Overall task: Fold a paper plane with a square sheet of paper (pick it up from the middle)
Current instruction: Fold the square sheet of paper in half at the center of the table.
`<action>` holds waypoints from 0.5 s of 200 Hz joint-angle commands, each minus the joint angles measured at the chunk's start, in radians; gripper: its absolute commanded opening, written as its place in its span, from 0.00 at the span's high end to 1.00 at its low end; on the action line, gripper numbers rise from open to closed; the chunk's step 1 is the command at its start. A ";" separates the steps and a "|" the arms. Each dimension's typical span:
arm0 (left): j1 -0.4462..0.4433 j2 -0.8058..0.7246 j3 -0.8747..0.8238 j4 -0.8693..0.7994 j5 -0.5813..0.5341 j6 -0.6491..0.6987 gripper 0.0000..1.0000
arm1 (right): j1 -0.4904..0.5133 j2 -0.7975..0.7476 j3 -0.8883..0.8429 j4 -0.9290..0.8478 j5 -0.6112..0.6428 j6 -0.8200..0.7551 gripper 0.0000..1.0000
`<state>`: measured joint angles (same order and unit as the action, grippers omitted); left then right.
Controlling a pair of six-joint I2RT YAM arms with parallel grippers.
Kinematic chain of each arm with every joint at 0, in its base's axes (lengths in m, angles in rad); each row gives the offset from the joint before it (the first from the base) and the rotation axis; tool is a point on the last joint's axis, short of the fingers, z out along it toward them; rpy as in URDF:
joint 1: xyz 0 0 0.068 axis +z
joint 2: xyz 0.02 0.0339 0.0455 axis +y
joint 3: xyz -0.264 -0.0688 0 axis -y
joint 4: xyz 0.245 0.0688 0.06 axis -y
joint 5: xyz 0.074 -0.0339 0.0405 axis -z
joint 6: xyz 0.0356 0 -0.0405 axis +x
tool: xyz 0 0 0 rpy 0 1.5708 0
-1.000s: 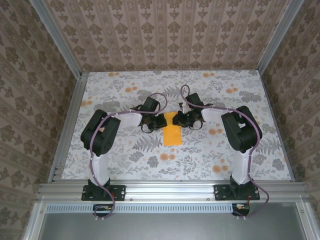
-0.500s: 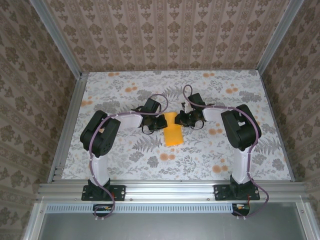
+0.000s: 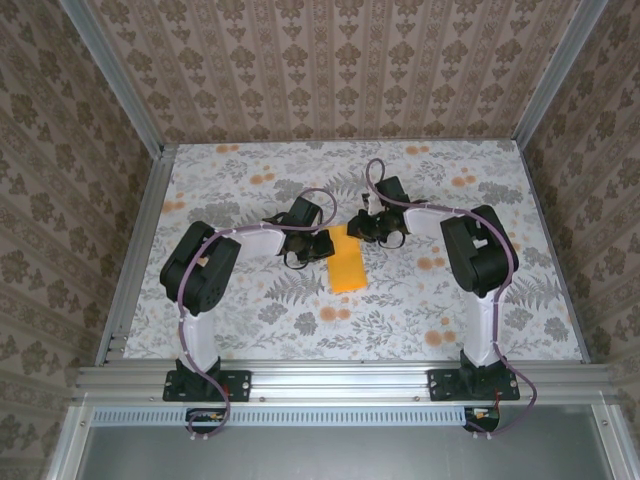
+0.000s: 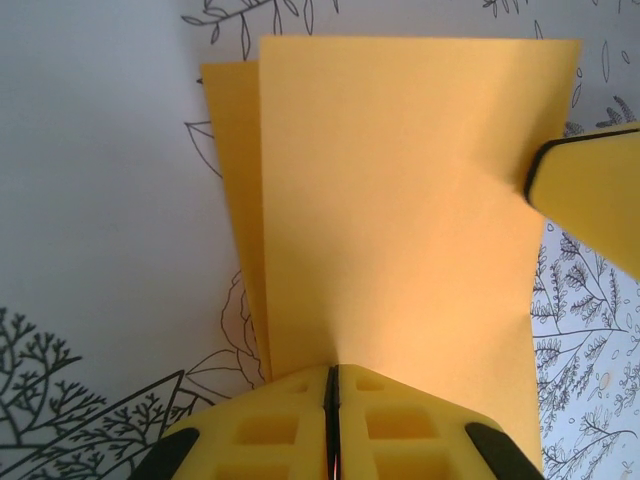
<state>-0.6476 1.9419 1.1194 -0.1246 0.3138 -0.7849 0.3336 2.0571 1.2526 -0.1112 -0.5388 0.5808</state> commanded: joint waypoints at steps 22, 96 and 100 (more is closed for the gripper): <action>-0.012 0.049 -0.057 -0.218 -0.058 0.028 0.90 | -0.002 0.047 0.050 -0.074 0.071 0.004 0.85; -0.012 0.045 -0.060 -0.216 -0.054 0.034 0.90 | -0.002 0.046 0.089 -0.055 0.058 0.039 0.85; -0.012 0.046 -0.061 -0.215 -0.054 0.034 0.90 | -0.001 0.052 0.092 -0.058 0.068 0.041 0.85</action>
<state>-0.6476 1.9415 1.1194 -0.1268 0.3138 -0.7841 0.3317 2.0815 1.3025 -0.1417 -0.5056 0.6025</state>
